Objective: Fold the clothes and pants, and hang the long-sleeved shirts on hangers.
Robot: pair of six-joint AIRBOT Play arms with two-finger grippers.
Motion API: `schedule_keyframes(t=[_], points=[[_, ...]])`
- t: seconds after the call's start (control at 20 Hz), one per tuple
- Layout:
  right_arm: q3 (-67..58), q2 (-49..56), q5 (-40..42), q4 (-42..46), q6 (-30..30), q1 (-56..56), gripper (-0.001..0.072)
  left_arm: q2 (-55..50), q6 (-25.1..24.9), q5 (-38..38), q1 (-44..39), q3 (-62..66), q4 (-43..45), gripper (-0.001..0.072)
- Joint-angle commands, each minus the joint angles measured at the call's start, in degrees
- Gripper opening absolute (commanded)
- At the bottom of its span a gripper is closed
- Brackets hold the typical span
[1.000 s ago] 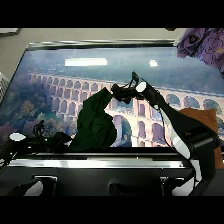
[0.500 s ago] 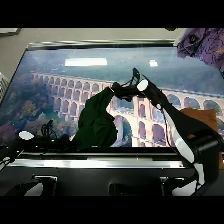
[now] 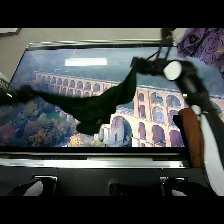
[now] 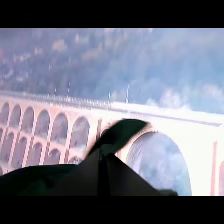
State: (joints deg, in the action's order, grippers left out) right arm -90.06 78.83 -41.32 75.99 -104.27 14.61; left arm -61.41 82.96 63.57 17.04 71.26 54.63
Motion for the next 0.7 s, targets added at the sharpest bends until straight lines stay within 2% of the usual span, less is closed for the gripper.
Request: schedule_keyframes(t=[0.0, 0.15, 0.25, 0.35, 0.5, 0.65], points=[[-2.95, -12.63, -1.57, 12.92, -0.57, -3.21, 0.0027, 0.96, 5.35, 4.81, 5.4, 25.35, 9.03, 0.0014], [-2.95, -24.2, -5.35, 18.88, -0.57, -3.87, 0.0027, 4.72, 10.47, 8.41, 9.38, 37.03, 18.16, 0.0014], [-2.95, -31.08, -8.48, 19.82, -0.59, -3.87, 0.0027, 9.73, 14.47, 8.59, 11.72, 38.73, 25.77, 0.0015], [-2.95, -36.7, -10.23, 19.87, -0.61, -3.87, 0.0027, 14.53, 15.26, 8.68, 13.68, 38.71, 30.51, 0.0015], [-2.95, -41.11, -11.82, 20.04, -2.67, -3.87, 0.0027, 18.03, 15.26, 8.66, 14.36, 38.71, 31.36, 0.0015], [-2.95, -39.65, -11.76, 20.65, -3.87, -3.87, 0.0027, 17.03, 15.26, 8.02, 14.27, 38.51, 31.23, 0.0015]])
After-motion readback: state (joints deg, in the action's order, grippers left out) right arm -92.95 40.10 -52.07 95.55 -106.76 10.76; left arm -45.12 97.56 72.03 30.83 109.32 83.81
